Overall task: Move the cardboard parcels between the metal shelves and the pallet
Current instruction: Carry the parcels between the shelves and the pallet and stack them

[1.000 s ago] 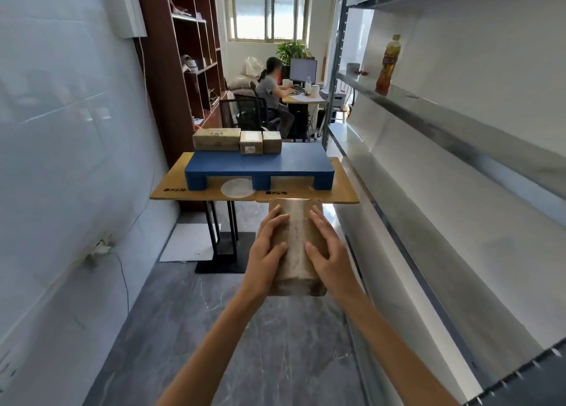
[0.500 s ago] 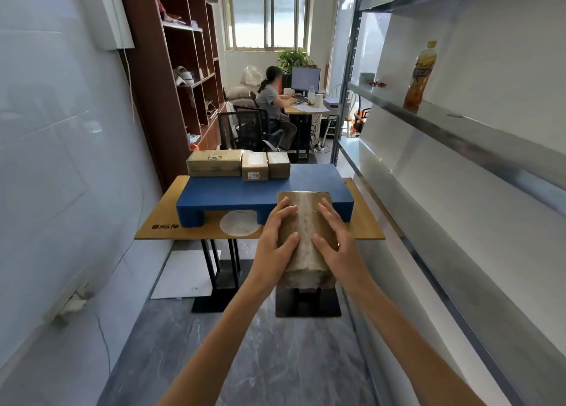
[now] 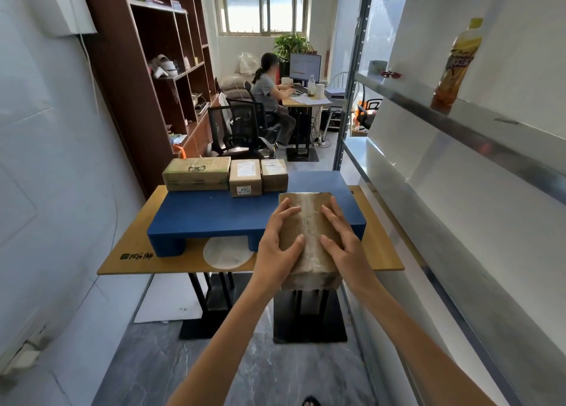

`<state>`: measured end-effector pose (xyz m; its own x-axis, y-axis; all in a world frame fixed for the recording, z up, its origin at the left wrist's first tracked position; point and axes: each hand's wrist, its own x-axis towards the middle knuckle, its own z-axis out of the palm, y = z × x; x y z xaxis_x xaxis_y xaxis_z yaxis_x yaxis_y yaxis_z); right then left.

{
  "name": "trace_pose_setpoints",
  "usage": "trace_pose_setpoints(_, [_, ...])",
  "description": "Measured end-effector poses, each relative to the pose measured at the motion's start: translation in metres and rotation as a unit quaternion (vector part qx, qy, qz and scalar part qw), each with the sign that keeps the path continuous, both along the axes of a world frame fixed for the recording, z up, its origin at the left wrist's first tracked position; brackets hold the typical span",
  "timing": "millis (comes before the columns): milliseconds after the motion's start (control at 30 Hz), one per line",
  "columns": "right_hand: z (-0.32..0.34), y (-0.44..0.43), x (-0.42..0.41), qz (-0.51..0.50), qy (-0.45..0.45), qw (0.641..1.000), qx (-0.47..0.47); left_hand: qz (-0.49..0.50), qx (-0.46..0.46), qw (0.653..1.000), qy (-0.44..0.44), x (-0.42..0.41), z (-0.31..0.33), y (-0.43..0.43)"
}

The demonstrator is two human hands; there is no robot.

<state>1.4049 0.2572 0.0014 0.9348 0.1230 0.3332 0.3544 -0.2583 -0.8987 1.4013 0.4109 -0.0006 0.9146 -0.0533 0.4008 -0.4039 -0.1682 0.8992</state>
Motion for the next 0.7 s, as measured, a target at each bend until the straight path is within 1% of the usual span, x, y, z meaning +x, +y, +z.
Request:
trace_pose_setpoints(100, [-0.003, -0.011, 0.060, 0.002, 0.004, 1.000, 0.002, 0.003, 0.015, 1.000, 0.002, 0.061, -0.003, -0.013])
trace_pose_setpoints(333, [-0.012, -0.043, 0.190, 0.002, -0.007, 1.000, -0.012, 0.018, 0.016, 1.000, 0.002, 0.183, -0.003, -0.043])
trace_pose_setpoints(433, [-0.021, -0.045, 0.230, -0.007, -0.007, 1.000, -0.016, 0.024, 0.006, 0.999, 0.028, 0.221, -0.009, -0.047])
trace_pose_setpoints(700, [-0.041, -0.048, 0.337, -0.023, 0.006, 0.999, -0.048, 0.011, 0.014, 0.999, 0.050, 0.337, -0.035, -0.050])
